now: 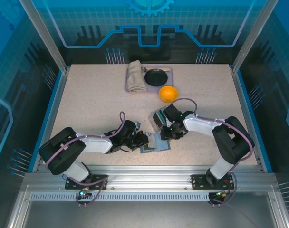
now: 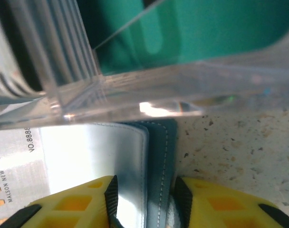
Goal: Put the credit cards into the card holder
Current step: Insert the credit card into the card slot.
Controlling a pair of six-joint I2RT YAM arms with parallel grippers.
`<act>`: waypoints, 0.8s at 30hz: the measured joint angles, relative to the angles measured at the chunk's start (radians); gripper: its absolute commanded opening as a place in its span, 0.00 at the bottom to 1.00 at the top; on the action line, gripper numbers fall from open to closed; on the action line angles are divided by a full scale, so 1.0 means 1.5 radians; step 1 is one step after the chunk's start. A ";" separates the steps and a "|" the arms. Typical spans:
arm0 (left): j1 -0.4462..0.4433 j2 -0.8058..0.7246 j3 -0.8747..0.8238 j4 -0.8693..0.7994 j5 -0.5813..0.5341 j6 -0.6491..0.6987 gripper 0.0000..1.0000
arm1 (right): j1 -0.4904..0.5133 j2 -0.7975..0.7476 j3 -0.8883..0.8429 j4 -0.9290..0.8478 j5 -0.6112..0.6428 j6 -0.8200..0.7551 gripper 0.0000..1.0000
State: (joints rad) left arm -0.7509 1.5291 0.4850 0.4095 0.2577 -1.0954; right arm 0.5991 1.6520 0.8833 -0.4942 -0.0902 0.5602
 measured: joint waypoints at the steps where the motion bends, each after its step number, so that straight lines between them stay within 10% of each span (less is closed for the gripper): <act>1: -0.001 0.002 0.000 0.006 0.000 -0.002 0.00 | -0.001 -0.001 -0.001 0.001 0.000 0.000 0.35; 24: -0.026 0.044 -0.017 0.088 0.013 -0.021 0.00 | -0.012 -0.016 -0.026 0.031 -0.012 0.013 0.31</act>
State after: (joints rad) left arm -0.7898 1.5948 0.4591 0.5411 0.2768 -1.1271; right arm 0.5816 1.6287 0.8440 -0.4473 -0.1089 0.5804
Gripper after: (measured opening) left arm 0.045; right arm 0.309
